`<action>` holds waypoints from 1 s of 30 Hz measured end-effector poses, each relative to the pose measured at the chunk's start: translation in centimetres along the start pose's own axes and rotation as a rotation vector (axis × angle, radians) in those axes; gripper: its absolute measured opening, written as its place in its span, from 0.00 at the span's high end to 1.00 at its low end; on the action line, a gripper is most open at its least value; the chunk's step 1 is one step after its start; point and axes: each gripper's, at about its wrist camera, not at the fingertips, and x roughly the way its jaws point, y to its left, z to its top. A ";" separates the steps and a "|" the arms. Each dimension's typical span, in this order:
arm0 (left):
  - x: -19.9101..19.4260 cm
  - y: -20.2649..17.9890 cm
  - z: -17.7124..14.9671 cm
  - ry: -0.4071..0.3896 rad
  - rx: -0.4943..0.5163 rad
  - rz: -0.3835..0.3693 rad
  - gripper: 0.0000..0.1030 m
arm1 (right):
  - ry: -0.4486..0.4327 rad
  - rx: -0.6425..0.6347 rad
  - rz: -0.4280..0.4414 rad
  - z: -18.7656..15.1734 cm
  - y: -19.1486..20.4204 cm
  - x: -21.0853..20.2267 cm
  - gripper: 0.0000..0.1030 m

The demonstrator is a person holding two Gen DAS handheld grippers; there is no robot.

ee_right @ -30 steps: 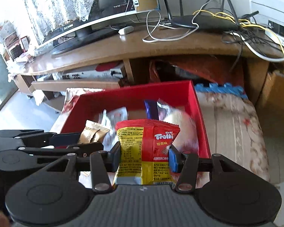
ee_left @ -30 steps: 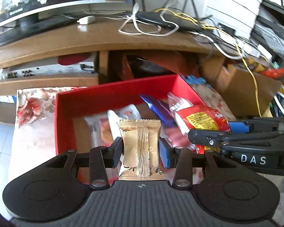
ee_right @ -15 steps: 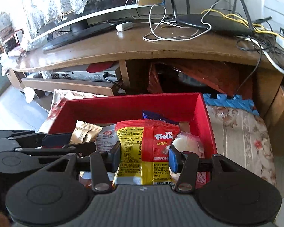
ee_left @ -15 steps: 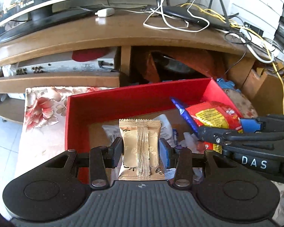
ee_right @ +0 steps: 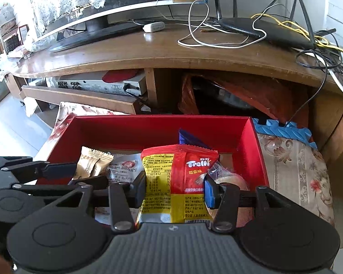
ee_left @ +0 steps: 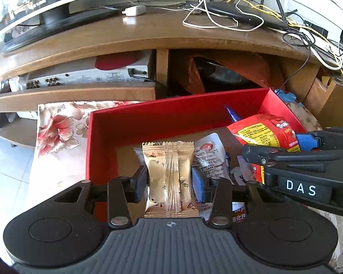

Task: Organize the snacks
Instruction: 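Carry the gold packet and Trolli bag over the red box with both tools, then lower the gold packet and Trolli bag into the box, open both tools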

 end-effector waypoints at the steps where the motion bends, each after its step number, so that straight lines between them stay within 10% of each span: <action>1: 0.0 0.0 0.0 0.000 0.000 0.000 0.52 | 0.001 -0.001 -0.001 0.0 0.0 0.1 0.56; 30: 0.5 -0.2 0.0 -0.010 0.009 0.006 0.52 | 0.018 -0.039 -0.033 -0.4 0.1 0.8 0.55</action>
